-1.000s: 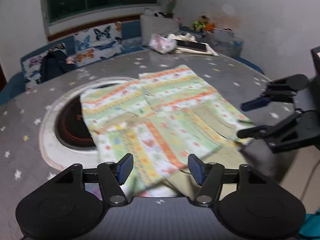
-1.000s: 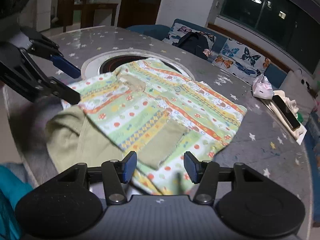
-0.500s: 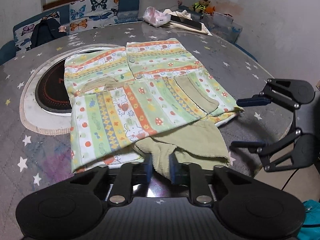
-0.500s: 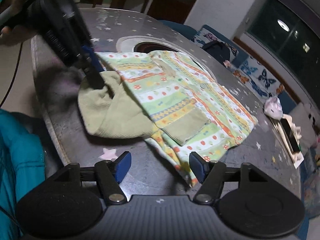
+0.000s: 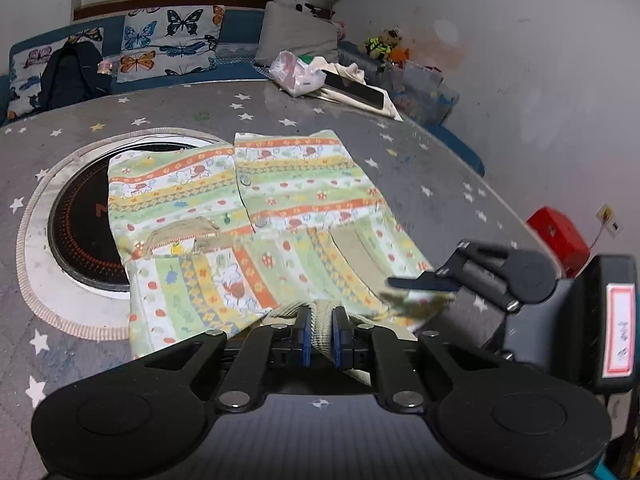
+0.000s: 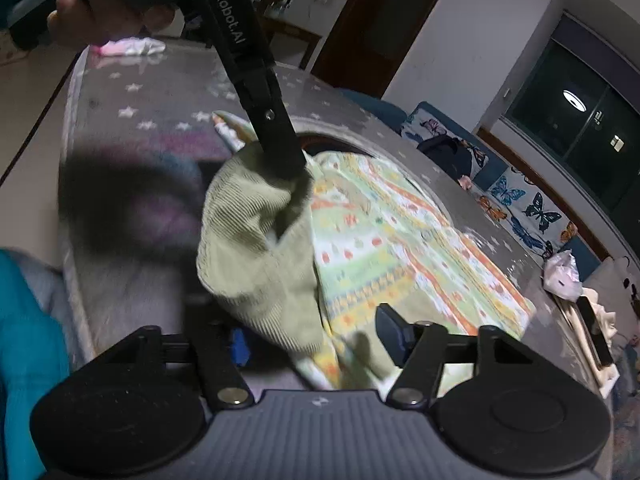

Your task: Fold clothes

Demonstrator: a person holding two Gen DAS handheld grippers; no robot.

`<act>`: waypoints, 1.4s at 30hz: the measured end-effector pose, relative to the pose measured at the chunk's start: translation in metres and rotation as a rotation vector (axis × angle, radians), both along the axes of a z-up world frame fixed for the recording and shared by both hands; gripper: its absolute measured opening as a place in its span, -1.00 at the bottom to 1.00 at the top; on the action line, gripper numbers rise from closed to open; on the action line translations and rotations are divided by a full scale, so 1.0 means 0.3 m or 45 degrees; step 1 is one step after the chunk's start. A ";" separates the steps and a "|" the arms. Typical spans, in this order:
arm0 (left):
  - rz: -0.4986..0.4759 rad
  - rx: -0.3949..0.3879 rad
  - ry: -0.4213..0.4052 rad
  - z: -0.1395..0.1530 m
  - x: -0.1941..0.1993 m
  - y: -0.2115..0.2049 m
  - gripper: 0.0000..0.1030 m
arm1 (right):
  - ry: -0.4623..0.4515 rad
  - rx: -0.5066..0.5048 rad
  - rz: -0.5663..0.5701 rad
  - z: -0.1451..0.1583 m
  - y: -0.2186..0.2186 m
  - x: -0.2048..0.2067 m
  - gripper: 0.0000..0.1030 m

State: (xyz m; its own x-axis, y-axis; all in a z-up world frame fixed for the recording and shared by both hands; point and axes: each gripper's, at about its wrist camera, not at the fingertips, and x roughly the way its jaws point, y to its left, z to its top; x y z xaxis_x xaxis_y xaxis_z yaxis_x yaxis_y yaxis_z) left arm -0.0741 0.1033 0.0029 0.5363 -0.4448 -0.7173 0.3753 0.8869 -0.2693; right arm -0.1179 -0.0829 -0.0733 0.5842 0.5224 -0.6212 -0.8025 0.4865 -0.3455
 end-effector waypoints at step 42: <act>-0.230 0.536 -0.509 -0.128 -0.073 0.003 -0.83 | 0.186 0.139 -0.169 0.021 -0.045 0.103 -0.78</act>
